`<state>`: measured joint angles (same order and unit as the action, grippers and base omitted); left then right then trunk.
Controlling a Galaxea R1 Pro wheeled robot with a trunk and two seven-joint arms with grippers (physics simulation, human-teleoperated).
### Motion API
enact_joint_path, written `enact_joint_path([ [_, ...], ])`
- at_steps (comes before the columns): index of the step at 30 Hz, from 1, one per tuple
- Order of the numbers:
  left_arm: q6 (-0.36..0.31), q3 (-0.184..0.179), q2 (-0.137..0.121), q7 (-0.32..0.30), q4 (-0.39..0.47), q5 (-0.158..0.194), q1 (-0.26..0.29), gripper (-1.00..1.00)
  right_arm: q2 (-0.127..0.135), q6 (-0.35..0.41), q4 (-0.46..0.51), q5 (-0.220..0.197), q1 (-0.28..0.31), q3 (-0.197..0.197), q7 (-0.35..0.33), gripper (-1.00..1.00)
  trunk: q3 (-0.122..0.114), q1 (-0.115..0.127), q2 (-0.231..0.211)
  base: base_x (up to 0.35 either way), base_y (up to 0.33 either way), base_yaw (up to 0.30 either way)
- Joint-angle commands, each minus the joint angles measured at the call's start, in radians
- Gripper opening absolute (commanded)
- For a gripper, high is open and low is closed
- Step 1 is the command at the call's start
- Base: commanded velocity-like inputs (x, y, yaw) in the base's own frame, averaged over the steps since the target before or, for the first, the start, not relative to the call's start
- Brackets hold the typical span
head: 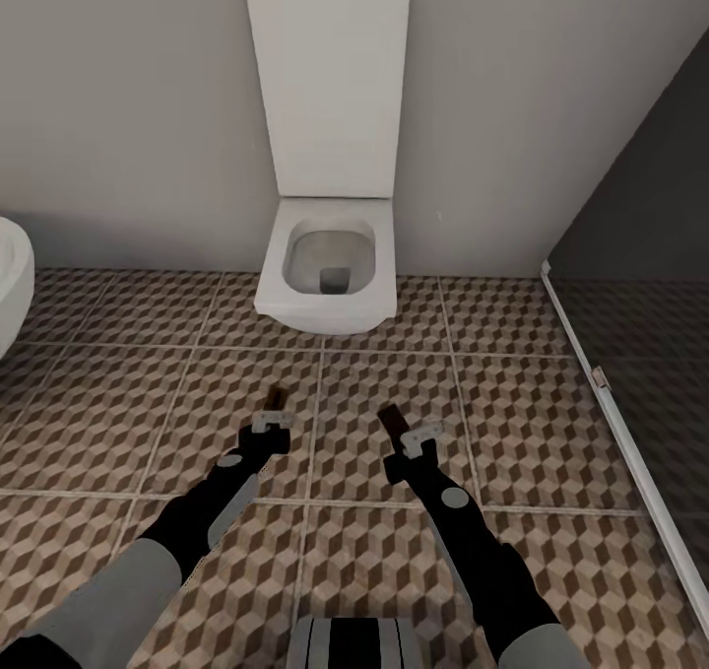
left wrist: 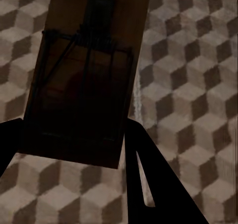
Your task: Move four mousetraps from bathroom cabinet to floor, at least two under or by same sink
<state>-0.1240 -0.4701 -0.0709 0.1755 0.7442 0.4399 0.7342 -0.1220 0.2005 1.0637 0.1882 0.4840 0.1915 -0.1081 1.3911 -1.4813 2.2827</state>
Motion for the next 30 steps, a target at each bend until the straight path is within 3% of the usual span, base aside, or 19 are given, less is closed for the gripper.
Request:
enact_joint_path([
  [1, -0.028, -0.006, -0.009, 0.012, 0.03, 0.006, 0.001, -1.0, 0.002, 0.005, 0.002, 0.012, 0.0, -0.001, -0.013, -1.0, 0.001, 0.0, 0.0, 0.0, 0.0, 0.0],
  [8, -0.155, -0.005, -0.024, 0.009, 0.085, 0.005, 0.001, -1.0, 0.007, 0.0, 0.002, 0.017, 0.001, -0.001, -0.026, -1.0, 0.001, 0.0, 0.0, 0.0, 0.0, 0.0],
  [13, -0.165, -0.007, -0.036, 0.01, 0.094, 0.005, 0.001, -1.0, 0.008, -0.003, 0.003, 0.017, 0.001, -0.001, -0.027, -1.0, 0.001, 0.0, 0.0, 0.0, 0.0, 0.0],
  [22, -0.169, -0.007, -0.04, 0.015, 0.099, 0.005, 0.001, -1.0, 0.02, -0.078, 0.042, 0.017, 0.001, 0.002, -0.028, -1.0, 0.001, 0.0, 0.0, 0.0, 0.0, 0.0],
  [30, -0.169, -0.008, -0.041, 0.015, 0.098, 0.005, 0.001, -1.0, 0.024, -0.084, 0.061, 0.017, 0.001, 0.003, -0.034, -1.0, 0.001, 0.0, 0.0, 0.0, 0.0, 0.0],
])
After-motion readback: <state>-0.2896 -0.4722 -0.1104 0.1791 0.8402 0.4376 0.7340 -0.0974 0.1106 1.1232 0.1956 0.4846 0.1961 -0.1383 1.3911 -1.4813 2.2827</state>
